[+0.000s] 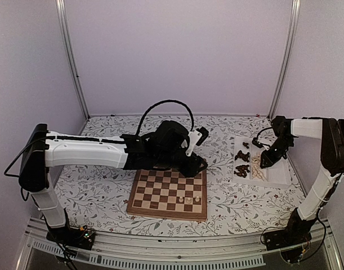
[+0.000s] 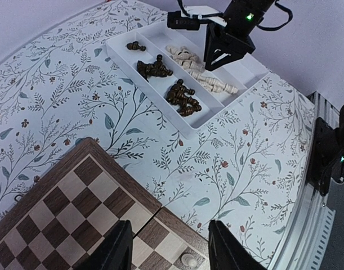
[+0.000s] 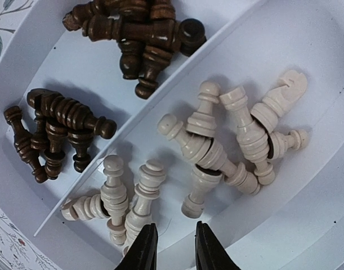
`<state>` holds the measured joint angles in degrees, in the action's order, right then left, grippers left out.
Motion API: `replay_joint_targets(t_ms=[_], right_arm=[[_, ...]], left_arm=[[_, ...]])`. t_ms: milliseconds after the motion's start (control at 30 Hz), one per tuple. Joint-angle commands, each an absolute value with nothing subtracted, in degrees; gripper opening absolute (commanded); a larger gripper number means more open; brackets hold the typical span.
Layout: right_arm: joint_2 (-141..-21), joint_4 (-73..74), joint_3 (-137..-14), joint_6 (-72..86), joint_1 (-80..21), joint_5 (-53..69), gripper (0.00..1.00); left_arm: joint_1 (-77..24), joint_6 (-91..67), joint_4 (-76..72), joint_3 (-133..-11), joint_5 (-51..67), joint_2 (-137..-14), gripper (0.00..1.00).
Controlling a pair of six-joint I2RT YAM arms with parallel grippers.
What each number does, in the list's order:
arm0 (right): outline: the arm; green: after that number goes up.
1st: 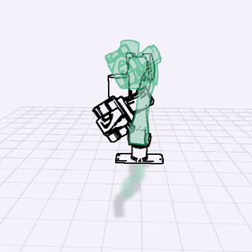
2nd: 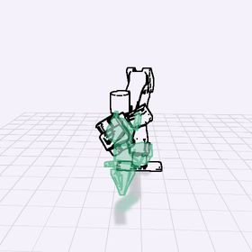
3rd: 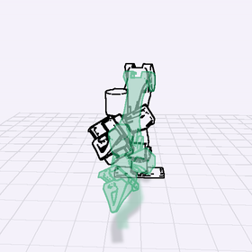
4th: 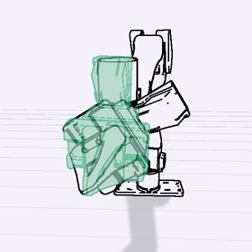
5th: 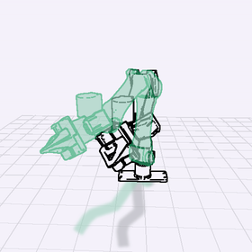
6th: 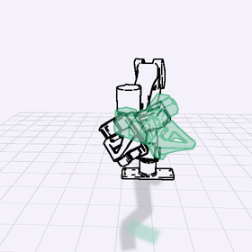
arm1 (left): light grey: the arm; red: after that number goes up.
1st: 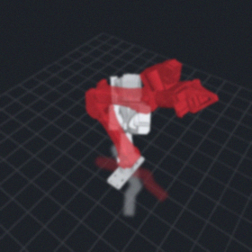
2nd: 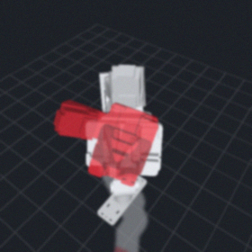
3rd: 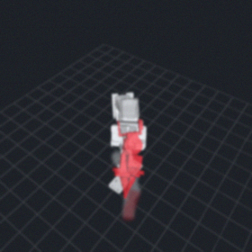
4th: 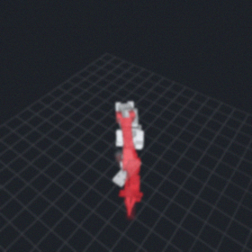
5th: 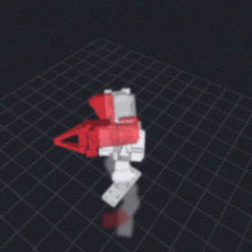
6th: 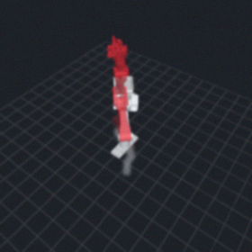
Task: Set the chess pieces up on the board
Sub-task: Pick up the chess piece from the storage box.
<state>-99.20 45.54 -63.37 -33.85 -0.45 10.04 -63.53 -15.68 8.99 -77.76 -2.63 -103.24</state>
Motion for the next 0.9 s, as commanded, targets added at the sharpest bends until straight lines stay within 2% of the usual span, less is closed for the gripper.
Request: replay_joint_targets(t_ms=[0,633,867], right_arm=[[-101.28,44.08,-66.45,-32.58,-1.61,7.27,0.27],[-108.27,41.1,-68.42,-29.5,-4.12,3.0,0.26],[-107.24,41.41,-66.58,-29.49,-4.27,4.95,0.17]], left_arm=[[-63.19,-16.21,8.28,-78.16,-2.92,-102.29,0.47],[-63.19,-16.26,7.82,-77.06,-2.51,-102.54,0.47],[-63.19,-16.52,7.53,-77.58,-2.02,-103.14,0.47]])
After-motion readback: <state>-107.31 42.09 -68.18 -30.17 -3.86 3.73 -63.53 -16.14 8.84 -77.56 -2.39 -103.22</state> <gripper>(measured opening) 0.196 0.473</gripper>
